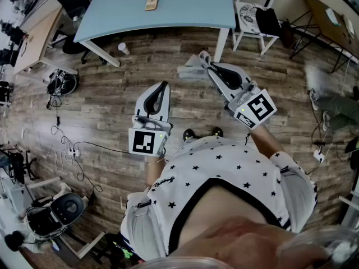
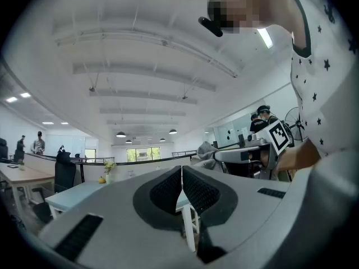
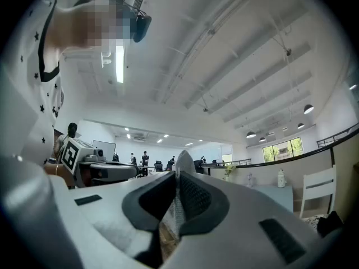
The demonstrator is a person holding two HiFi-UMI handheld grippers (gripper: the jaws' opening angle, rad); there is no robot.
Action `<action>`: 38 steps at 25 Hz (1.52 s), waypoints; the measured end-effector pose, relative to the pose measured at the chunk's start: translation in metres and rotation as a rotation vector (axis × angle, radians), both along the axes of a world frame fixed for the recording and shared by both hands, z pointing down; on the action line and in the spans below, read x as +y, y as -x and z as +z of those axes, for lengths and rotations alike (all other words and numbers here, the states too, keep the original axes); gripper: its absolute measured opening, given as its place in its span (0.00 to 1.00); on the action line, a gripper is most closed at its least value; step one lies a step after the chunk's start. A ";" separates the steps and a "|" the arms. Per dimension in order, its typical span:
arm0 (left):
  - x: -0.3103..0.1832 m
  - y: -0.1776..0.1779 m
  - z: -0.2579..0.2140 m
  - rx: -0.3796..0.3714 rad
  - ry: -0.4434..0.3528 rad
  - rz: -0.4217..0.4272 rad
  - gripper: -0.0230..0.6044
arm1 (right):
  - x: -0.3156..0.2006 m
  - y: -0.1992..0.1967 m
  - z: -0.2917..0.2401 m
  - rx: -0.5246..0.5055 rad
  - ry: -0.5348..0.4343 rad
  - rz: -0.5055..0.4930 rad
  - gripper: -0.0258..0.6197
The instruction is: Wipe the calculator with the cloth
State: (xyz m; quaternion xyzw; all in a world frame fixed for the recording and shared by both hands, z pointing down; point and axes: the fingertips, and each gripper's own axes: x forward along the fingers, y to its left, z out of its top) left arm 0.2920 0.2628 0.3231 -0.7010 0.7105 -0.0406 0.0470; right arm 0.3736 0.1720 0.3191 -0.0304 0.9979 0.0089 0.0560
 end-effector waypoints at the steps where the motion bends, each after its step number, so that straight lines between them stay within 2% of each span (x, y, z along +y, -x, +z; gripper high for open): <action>1: 0.000 0.000 0.000 0.001 -0.002 0.001 0.09 | 0.000 0.000 0.000 0.000 0.000 0.000 0.07; 8: 0.000 -0.001 -0.001 0.004 -0.003 0.000 0.09 | 0.001 0.000 0.001 0.000 0.002 -0.001 0.07; 14: 0.000 -0.004 0.001 0.010 0.006 0.006 0.09 | -0.003 -0.005 0.002 -0.029 0.068 -0.007 0.07; 21: -0.014 -0.015 0.002 0.013 0.008 0.018 0.09 | -0.016 -0.018 0.002 -0.040 0.071 -0.008 0.07; 38: -0.054 -0.076 0.004 -0.010 0.029 0.052 0.09 | -0.050 -0.076 0.007 -0.071 0.106 -0.002 0.07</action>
